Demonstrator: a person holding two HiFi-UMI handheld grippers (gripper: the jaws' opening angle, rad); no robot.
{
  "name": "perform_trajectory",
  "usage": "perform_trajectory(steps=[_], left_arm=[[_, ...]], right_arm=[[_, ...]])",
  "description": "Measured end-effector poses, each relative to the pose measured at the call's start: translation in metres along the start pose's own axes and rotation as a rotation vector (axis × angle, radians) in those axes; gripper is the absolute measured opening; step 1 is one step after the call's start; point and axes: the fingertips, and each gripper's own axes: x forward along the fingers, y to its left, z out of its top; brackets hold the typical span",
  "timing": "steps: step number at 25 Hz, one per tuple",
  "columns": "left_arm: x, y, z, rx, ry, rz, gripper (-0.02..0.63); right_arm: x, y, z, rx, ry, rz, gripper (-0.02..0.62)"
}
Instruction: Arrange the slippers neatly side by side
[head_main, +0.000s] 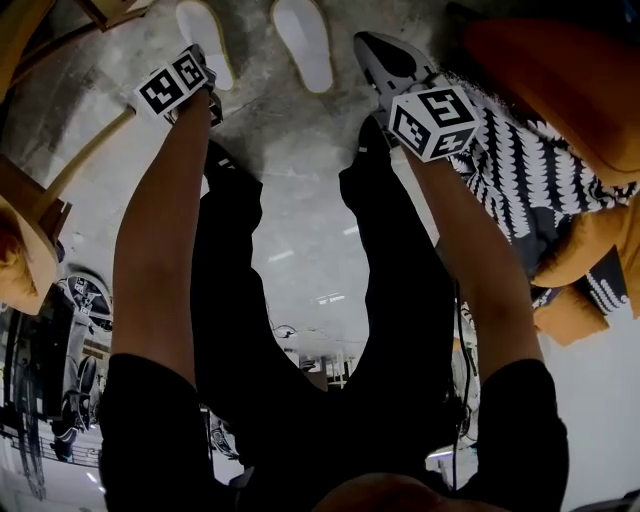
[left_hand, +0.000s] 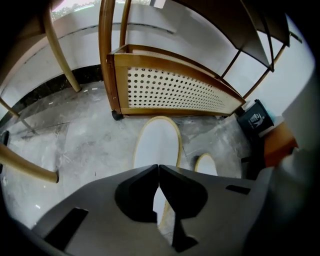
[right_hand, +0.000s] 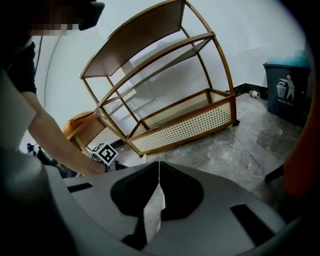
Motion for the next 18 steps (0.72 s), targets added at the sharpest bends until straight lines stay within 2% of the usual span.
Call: perform_trajectory(steps=[9,18], left_arm=[[-0.016,-0.045,-0.051,-0.129,0.008,-0.020,0.021],[0.012,-0.073,-0.093,-0.186,0.020,-0.056,0.021]], right_arm=[[-0.036,0.015,0.009,0.011,0.011,0.030,0.034],[-0.038,-0.011,0.004,0.000,0.019,0.027,0.034]])
